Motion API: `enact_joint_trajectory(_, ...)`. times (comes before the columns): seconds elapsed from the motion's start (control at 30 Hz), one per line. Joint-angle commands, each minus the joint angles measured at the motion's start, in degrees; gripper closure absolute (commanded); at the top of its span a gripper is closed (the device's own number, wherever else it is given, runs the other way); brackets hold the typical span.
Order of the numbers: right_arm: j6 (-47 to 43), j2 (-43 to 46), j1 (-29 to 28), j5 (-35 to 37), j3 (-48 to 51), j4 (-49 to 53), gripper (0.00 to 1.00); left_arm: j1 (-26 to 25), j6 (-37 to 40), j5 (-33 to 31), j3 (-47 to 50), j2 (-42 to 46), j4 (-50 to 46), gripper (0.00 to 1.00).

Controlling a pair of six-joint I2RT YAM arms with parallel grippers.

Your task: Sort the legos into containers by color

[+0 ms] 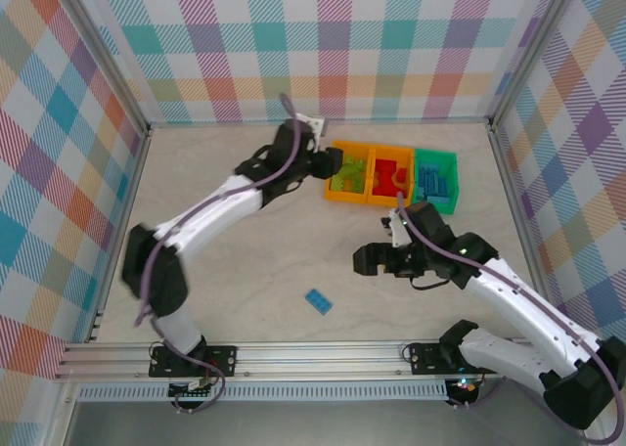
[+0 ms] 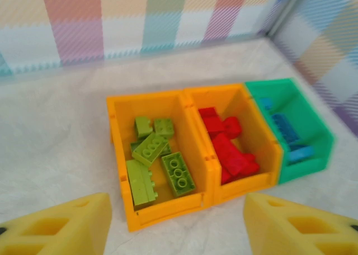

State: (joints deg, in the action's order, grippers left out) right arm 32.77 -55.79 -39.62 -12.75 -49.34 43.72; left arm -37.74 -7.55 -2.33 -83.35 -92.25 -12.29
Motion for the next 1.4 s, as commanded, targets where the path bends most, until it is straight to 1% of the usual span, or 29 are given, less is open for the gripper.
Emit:
enact_joint_trajectory(0.0, 1.2, -4.1, -5.5, 8.5, -1.1, -3.4, 0.08, -0.1, 13.2, 6.0, 9.8, 14.2, -0.1, 0.31)
enact_joint_trajectory(0.1, 1.1, -9.8, -10.9, 11.3, -1.6, -5.8, 0.08, -0.1, 22.8, 6.9, 16.9, 25.8, -8.4, 0.28)
enact_joint_trajectory(0.23, 0.8, -17.5, -16.4, 14.7, -3.6, -8.3, 0.10, -0.1, 34.2, 7.7, 24.3, 38.6, -19.0, 0.25)
enact_joint_trajectory(0.33, -1.4, -24.1, -20.4, 16.1, -6.0, -9.9, 0.11, -0.1, 45.0, 13.0, 29.2, 48.0, -27.7, 0.18)
enact_joint_trajectory(0.37, -3.2, -26.7, -21.8, 15.9, -6.9, -10.5, 0.12, -0.1, 50.2, 15.3, 31.5, 51.4, -30.2, 0.15)
enact_joint_trajectory(0.47, -7.2, -34.3, -24.8, 16.9, -10.1, -10.2, 0.14, -0.1, 62.4, 21.1, 37.6, 61.0, -36.0, 0.04)
enact_joint_trajectory(0.53, -8.4, -39.0, -26.2, 17.8, -12.2, -9.6, 0.16, -0.1, 66.1, 24.4, 39.6, 65.4, -39.4, 0.00)
enact_joint_trajectory(0.63, -8.7, -44.2, -27.2, 16.9, -13.2, -11.0, 0.20, -0.1, 65.8, 26.6, 40.2, 68.4, -42.8, 0.00)
enact_joint_trajectory(0.73, -8.6, -47.3, -28.0, 17.2, -14.1, -11.5, 0.33, -0.1, 67.0, 26.8, 40.0, 68.5, -46.6, 0.00)
enact_joint_trajectory(0.83, -8.7, -49.0, -28.7, 19.3, -14.9, -10.3, 0.42, -0.1, 68.9, 26.8, 40.9, 68.5, -47.5, 0.00)
enact_joint_trajectory(0.9, -8.5, -49.4, -28.8, 21.1, -15.2, -9.0, 0.51, -0.1, 69.3, 27.2, 41.7, 68.3, -46.2, 0.00)
enact_joint_trajectory(1.0, -8.8, -48.2, -28.9, 23.0, -14.5, -7.8, 0.70, -0.1, 69.1, 29.0, 43.2, 67.6, -43.0, 0.00)
enact_joint_trajectory(1.07, -9.5, -46.4, -28.8, 24.3, -13.9, -7.2, 0.79, -0.1, 68.8, 30.5, 44.1, 67.1, -40.5, 0.00)
enact_joint_trajectory(1.1, -9.8, -45.1, -28.6, 24.8, -13.6, -7.0, 0.81, -0.1, 68.4, 31.4, 44.2, 66.8, -39.2, 0.00)
enact_joint_trajectory(1.23, -10.4, -37.2, -26.6, 26.2, -12.2, -7.5, 0.83, -0.1, 64.8, 34.0, 44.5, 65.6, -32.7, 0.00)
enact_joint_trajectory(1.3, -10.5, -31.8, -23.7, 26.5, -11.5, -8.5, 0.83, 0.0, 60.7, 35.0, 45.3, 65.2, -25.7, 0.00)
enact_joint_trajectory(1.37, -10.9, -27.1, -19.8, 26.8, -10.8, -10.2, 0.83, -0.1, 54.1, 35.8, 46.4, 65.0, -17.0, 0.00)
